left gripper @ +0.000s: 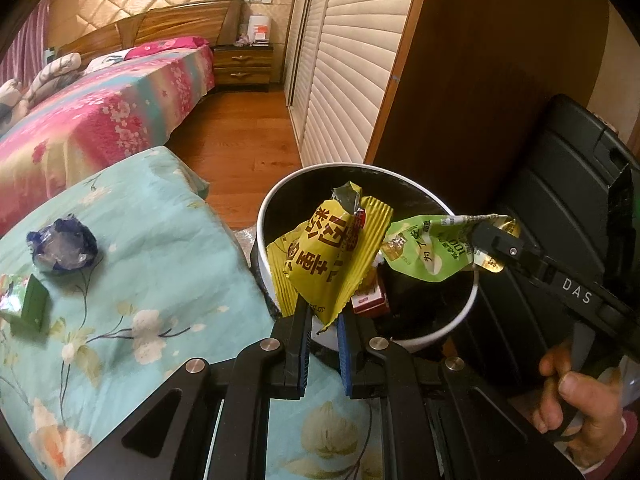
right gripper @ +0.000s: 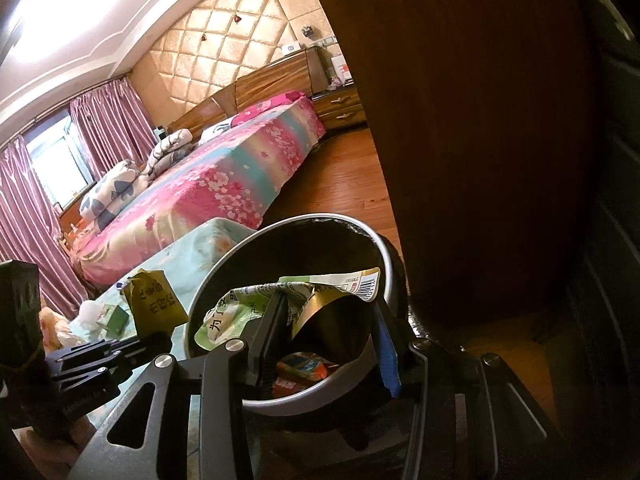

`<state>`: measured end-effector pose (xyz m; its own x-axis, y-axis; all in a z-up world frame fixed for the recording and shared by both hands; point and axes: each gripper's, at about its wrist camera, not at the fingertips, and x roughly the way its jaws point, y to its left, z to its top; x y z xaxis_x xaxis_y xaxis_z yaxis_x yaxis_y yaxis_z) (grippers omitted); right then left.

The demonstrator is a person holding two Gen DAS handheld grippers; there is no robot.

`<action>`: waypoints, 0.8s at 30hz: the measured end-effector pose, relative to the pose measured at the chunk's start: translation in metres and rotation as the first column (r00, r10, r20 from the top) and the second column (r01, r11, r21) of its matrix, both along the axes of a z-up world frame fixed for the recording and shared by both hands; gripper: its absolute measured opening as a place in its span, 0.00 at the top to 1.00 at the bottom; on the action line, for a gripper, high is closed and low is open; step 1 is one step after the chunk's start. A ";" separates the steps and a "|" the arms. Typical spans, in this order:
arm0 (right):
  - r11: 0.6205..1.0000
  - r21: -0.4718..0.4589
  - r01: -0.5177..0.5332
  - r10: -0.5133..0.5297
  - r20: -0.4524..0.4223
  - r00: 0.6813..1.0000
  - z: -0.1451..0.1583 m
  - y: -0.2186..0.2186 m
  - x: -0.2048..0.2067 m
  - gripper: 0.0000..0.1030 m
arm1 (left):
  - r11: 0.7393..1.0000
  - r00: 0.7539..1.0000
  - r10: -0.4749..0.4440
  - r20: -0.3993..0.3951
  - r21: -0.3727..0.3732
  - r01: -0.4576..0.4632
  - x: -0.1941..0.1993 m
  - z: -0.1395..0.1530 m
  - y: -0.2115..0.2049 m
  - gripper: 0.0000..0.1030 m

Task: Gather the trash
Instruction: 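Carry the yellow bag and green pouch over the bin and release both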

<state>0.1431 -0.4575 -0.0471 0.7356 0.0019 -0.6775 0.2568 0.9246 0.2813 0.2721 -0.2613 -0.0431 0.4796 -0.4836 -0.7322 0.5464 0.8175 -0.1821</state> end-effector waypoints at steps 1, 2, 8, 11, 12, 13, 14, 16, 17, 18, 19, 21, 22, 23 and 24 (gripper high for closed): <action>1.000 -0.005 0.000 0.000 -0.001 1.000 0.000 0.000 0.001 0.60 | 1.000 1.000 -0.001 0.000 0.002 0.001 0.001 0.000 -0.002 0.90; 1.000 -0.008 0.000 0.000 -0.001 1.000 0.001 -0.001 0.000 0.60 | 1.000 1.000 -0.002 0.001 0.004 0.002 0.002 0.000 -0.002 0.90; 0.999 -0.042 -0.002 0.002 -0.011 1.000 0.001 0.000 0.005 0.60 | 1.000 1.000 -0.017 0.004 0.017 0.017 0.006 -0.001 -0.012 0.90; 0.998 -0.056 -0.005 0.004 -0.022 1.000 0.000 -0.001 0.007 0.59 | 0.999 1.000 -0.023 0.002 0.023 0.023 0.007 -0.001 -0.015 0.90; 0.998 -0.058 -0.005 0.004 -0.025 1.000 0.000 -0.002 0.007 0.59 | 0.999 1.000 -0.025 0.002 0.025 0.025 0.007 -0.001 -0.017 0.90; 0.998 -0.063 -0.005 0.004 -0.030 1.000 0.000 -0.003 0.008 0.59 | 0.999 1.000 -0.026 0.000 0.028 0.026 0.007 -0.002 -0.018 0.89; 0.998 -0.066 -0.006 0.004 -0.032 0.999 -0.001 -0.003 0.010 0.59 | 0.999 1.000 -0.027 -0.001 0.029 0.027 0.008 -0.002 -0.019 0.89; 0.997 -0.077 -0.005 0.002 -0.037 0.999 0.000 -0.003 0.010 0.59 | 0.999 1.000 -0.030 -0.004 0.032 0.030 0.008 -0.002 -0.020 0.89; 0.997 -0.080 -0.005 0.002 -0.038 0.999 0.000 -0.004 0.011 0.59 | 0.999 1.000 -0.031 -0.006 0.034 0.031 0.008 -0.002 -0.021 0.89; 0.996 -0.084 -0.006 0.002 -0.040 0.999 0.000 -0.004 0.012 0.59 | 0.999 0.999 -0.031 -0.008 0.035 0.031 0.009 -0.002 -0.021 0.89; 0.996 -0.088 -0.005 0.001 -0.044 0.999 0.000 -0.005 0.012 0.59 | 0.999 0.999 -0.030 -0.011 0.035 0.031 0.009 -0.002 -0.022 0.88; 0.996 -0.091 -0.004 -0.001 -0.048 0.999 0.000 -0.005 0.014 0.59 | 0.999 0.999 -0.031 -0.017 0.036 0.032 0.011 -0.003 -0.023 0.86; 0.996 -0.092 -0.003 -0.002 -0.051 0.999 0.000 -0.006 0.014 0.59 | 0.999 0.999 -0.031 -0.018 0.037 0.032 0.012 -0.003 -0.024 0.85; 0.996 -0.092 -0.002 -0.003 -0.053 0.999 -0.001 -0.006 0.015 0.59 | 0.999 0.999 -0.033 -0.019 0.040 0.034 0.013 -0.003 -0.026 0.83; 0.996 -0.092 -0.001 -0.004 -0.055 0.998 -0.001 -0.007 0.015 0.59 | 0.998 0.999 -0.035 -0.020 0.045 0.036 0.013 -0.003 -0.027 0.81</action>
<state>0.1585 -0.4648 -0.0478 0.6972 -0.0636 -0.7140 0.2711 0.9455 0.1805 0.2854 -0.2878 -0.0457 0.4482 -0.4665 -0.7626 0.5721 0.8052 -0.1563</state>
